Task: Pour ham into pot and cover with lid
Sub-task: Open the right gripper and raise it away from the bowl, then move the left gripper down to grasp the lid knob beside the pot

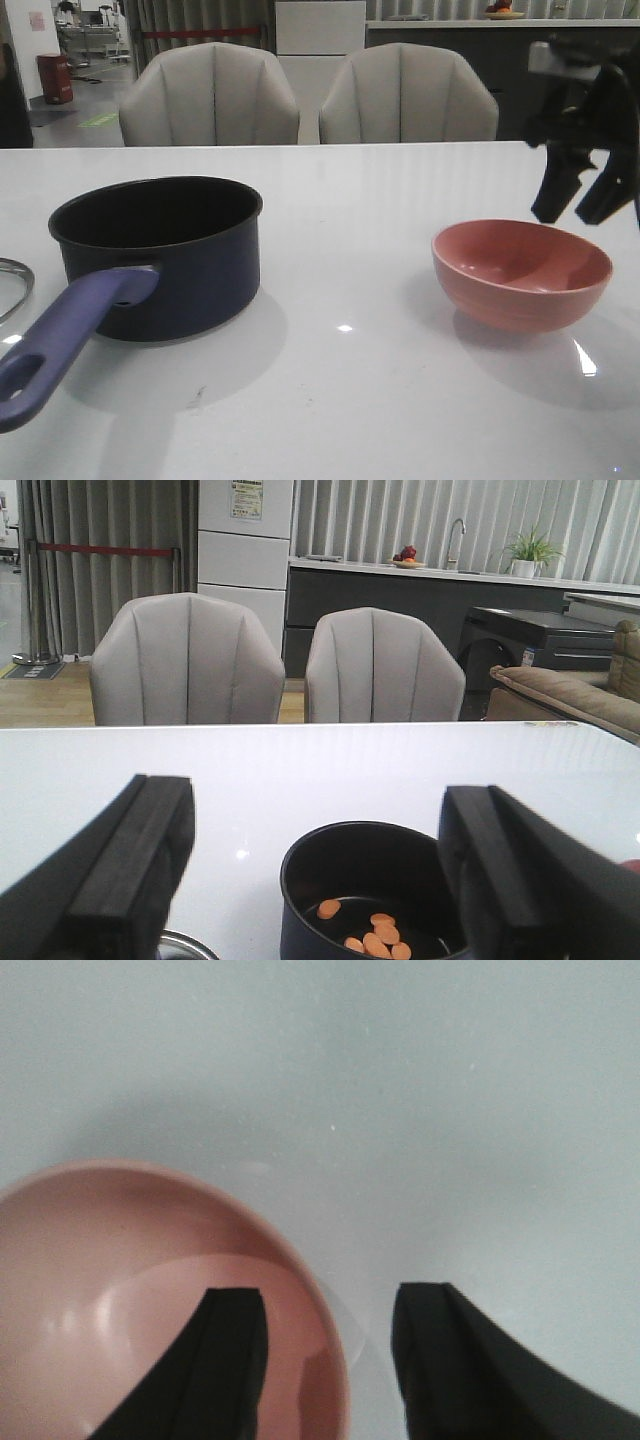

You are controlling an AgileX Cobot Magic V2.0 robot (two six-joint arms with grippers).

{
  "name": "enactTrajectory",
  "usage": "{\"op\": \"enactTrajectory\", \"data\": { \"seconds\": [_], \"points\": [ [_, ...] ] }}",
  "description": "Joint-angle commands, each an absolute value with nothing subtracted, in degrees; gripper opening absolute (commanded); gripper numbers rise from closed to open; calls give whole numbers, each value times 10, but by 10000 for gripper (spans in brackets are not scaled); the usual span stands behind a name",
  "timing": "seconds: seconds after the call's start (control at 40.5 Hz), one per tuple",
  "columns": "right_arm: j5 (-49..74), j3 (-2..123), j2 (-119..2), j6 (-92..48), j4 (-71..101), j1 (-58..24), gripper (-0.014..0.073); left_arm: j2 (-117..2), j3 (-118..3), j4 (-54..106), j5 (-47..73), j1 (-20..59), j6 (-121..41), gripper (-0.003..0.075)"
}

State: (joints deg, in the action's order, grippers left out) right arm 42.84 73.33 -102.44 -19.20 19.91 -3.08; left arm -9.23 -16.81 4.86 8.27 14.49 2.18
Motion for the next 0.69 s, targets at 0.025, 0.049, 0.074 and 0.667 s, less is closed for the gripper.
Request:
{"op": "enactTrajectory", "data": {
  "seconds": [0.025,0.049,0.074,0.667],
  "points": [
    [413,753,-930,-208,210,-29,417,-98,-184,54,39,150,22,552],
    [413,752,-914,-209,211,-29,416,-98,-184,54,39,150,22,552],
    [413,751,-901,-210,211,-29,416,-98,-184,54,39,150,22,552],
    [193,521,-535,-213,214,-155,416,-98,-184,54,38,150,22,552]
  ]
}}
